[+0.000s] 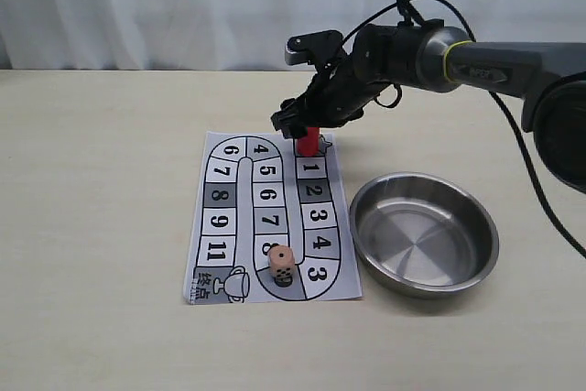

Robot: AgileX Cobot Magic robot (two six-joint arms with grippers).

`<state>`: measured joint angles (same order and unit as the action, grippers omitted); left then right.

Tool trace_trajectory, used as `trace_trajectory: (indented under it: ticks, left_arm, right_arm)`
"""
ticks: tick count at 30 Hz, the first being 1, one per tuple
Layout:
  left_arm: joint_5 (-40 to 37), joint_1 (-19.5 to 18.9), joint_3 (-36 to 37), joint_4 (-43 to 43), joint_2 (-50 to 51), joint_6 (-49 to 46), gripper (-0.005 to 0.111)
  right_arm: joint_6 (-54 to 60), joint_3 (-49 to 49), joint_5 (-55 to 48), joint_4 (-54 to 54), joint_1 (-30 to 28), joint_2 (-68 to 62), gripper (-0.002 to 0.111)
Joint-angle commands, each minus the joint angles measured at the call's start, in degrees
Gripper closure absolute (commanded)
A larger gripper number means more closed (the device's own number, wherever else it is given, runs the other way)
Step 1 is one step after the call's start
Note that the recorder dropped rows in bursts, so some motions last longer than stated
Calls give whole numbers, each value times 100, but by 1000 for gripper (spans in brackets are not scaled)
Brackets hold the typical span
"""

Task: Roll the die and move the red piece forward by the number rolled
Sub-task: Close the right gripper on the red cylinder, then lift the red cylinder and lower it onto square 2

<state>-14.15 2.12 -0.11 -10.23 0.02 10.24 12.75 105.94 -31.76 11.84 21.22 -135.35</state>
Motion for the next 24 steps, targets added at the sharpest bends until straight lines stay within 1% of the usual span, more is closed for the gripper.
trace_trajectory:
  ticks: [1, 2, 5, 6, 7, 8, 9, 10, 19, 24]
  left_arm:
    - [74, 54, 11, 21, -2, 16, 107]
    - [74, 54, 11, 21, -2, 16, 107]
    - [74, 54, 11, 21, -2, 16, 107]
    - [74, 54, 11, 21, -2, 16, 107]
    - [74, 54, 11, 21, -2, 16, 107]
    - [74, 54, 11, 21, -2, 16, 107]
    - [74, 54, 11, 21, -2, 16, 107]
    - [74, 54, 11, 21, -2, 16, 107]
    - [74, 54, 11, 21, -2, 16, 107]
    - [74, 54, 11, 21, -2, 16, 107]
  right_arm:
    - [-15, 35, 216, -100, -8, -91, 37]
    - [-15, 35, 230, -100, -8, -91, 40]
    - [-15, 35, 189, -100, -8, -91, 54]
    - [-15, 35, 171, -100, -8, -91, 63]
    - [-15, 35, 158, -100, -8, -91, 76]
    - [-15, 35, 158, -100, -8, -91, 81]
    - [-15, 35, 150, -100, -8, -91, 96]
    - [-15, 35, 135, -100, -8, -91, 103]
    - [5, 132, -469, -117, 40, 292, 104]
    - [5, 106, -707, -264, 199, 450, 104]
